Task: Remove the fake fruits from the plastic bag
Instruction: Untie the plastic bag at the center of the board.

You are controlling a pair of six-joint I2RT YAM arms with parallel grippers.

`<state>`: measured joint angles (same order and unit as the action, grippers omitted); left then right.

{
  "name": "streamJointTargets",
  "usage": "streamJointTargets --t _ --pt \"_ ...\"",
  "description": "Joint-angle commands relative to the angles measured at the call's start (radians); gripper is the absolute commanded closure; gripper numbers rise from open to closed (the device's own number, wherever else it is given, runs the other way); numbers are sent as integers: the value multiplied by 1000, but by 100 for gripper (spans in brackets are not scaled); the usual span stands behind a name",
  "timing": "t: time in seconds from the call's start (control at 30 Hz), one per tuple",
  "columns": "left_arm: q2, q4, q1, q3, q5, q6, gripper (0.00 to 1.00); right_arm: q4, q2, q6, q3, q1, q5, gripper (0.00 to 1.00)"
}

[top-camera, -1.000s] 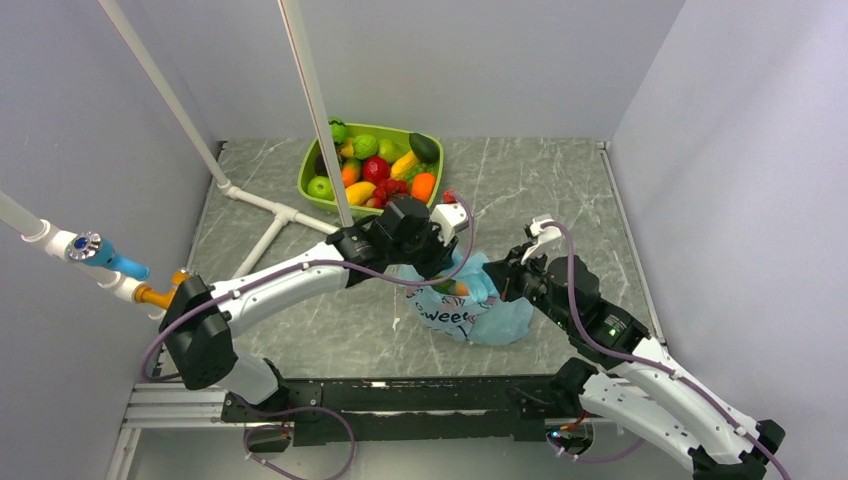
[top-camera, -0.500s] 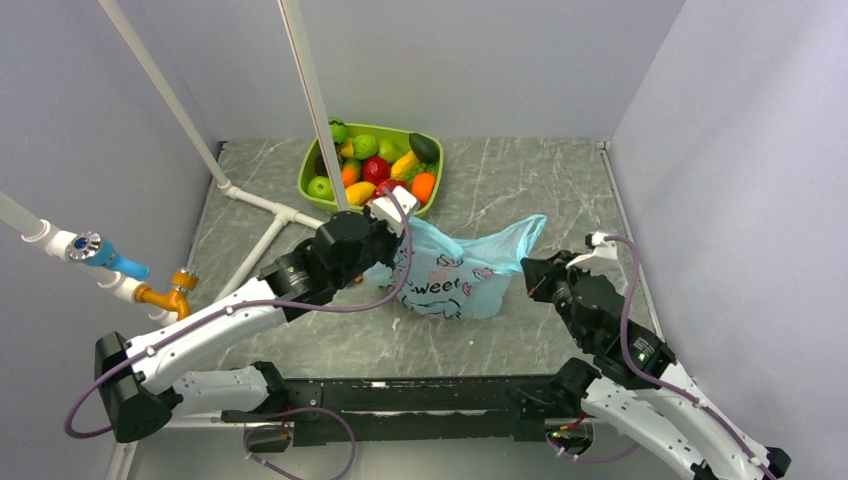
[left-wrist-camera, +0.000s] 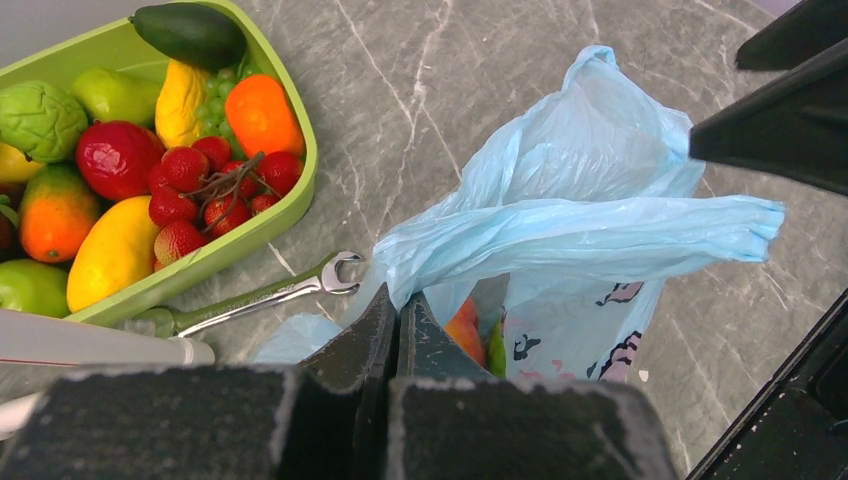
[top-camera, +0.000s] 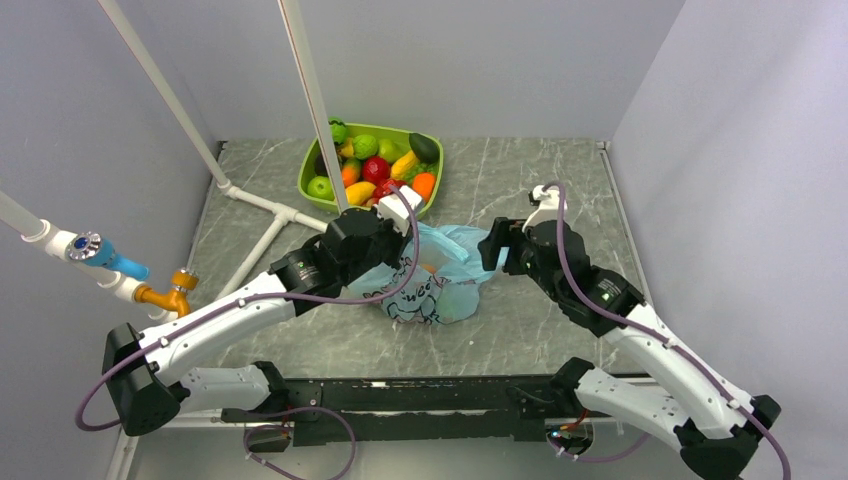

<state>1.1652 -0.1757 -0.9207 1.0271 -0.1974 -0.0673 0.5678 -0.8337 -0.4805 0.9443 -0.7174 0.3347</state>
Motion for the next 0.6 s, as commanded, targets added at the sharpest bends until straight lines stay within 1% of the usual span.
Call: streamJointTargets --t 0.0,0.03,0.07,0.13,0.2,0.3,0.37,0.4,0.47,0.5,0.57 --pt "-29 35 -1 11 7 -7 100 15 -16 -76 13 67 -178 20" --pt "-31 36 -2 9 3 -4 100 23 -15 -93 15 86 -192 18" --pt "-31 39 -3 7 0 -3 100 37 -16 -112 19 113 -209 14" --pt "-30 40 -1 6 -4 -2 100 92 -21 -165 31 174 -236 10" --pt "-26 33 -2 12 -1 -3 100 116 -10 -229 3 237 -289 7" --pt "-26 31 -2 17 22 -8 100 68 33 -307 -81 289 -380 4" --pt "-32 39 -1 9 32 -14 100 18 41 -329 -135 325 -432 2" --pt "-34 44 -2 2 33 -13 100 -22 34 -333 -165 348 -481 2" --pt "-35 44 -4 0 36 -12 100 -153 -6 -339 -222 390 -620 4" --pt "-33 43 -6 -1 38 -10 100 -205 -45 -336 -237 404 -689 7" --pt "-31 42 -9 1 43 -5 100 -281 -107 -302 -241 418 -776 18"
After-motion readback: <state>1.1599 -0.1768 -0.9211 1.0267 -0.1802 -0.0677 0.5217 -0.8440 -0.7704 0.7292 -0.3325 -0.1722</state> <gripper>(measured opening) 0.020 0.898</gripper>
